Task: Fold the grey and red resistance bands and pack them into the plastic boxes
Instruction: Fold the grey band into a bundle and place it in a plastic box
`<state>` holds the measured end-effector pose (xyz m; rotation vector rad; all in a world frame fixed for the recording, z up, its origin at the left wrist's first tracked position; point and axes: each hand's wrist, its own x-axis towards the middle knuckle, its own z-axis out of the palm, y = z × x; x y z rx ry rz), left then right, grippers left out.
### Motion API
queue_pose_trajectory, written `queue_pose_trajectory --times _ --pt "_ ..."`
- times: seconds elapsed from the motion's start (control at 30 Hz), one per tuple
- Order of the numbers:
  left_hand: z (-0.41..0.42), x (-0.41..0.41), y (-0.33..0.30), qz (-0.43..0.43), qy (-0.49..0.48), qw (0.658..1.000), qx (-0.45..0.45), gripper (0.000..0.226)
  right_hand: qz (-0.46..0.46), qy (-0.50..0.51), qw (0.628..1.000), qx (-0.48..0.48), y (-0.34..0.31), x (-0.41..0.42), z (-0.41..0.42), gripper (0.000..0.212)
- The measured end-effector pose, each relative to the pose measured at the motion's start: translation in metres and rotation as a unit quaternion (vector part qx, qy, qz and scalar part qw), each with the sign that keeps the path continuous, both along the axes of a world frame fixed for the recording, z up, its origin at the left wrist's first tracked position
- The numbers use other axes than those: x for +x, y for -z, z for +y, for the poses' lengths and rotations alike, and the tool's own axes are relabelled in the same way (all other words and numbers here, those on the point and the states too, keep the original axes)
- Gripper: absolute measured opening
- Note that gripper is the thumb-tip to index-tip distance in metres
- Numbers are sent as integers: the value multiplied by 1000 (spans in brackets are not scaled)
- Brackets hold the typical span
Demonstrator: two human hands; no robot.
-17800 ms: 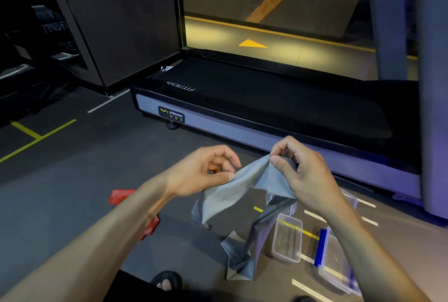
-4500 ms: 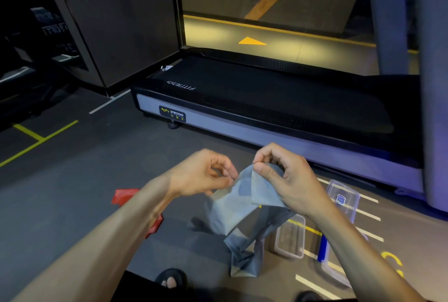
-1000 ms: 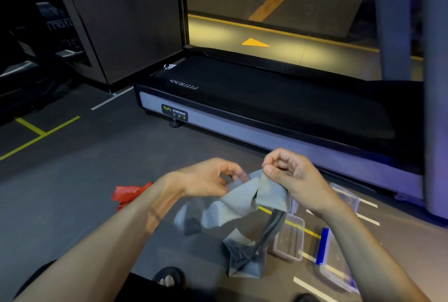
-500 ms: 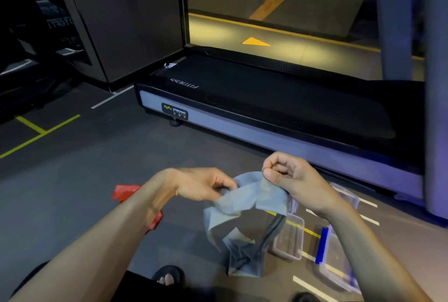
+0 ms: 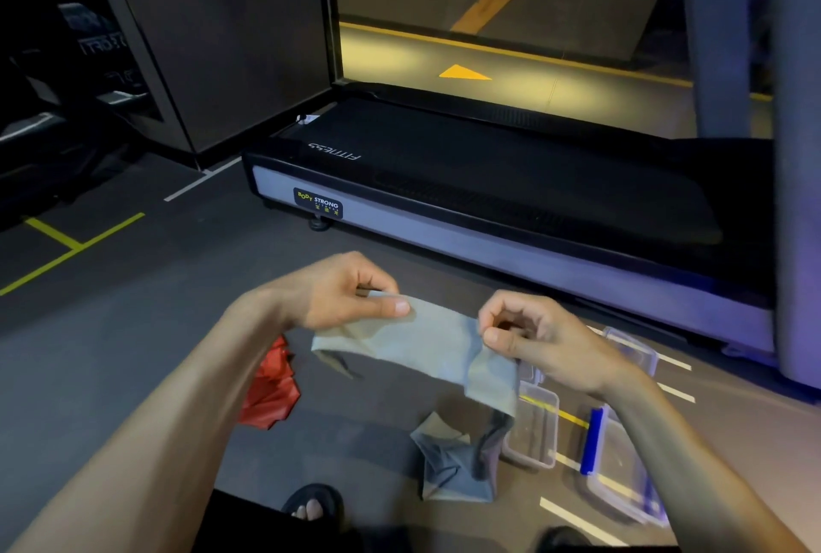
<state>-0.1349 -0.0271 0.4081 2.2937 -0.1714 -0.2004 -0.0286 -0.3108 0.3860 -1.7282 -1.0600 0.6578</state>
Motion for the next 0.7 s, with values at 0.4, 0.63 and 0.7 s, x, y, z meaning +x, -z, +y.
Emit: queue_pose_trajectory --times 0.4,0.63,0.7 --pt "6 -1 -4 -51 -15 998 -21 26 -43 49 997 48 2 -4 2 8" --pt "1 -2 -8 -97 -20 995 -22 22 -77 48 995 50 7 -2 0 5" --pt "-2 -2 -9 -105 -21 994 -5 19 -81 44 995 47 9 -2 0 4"
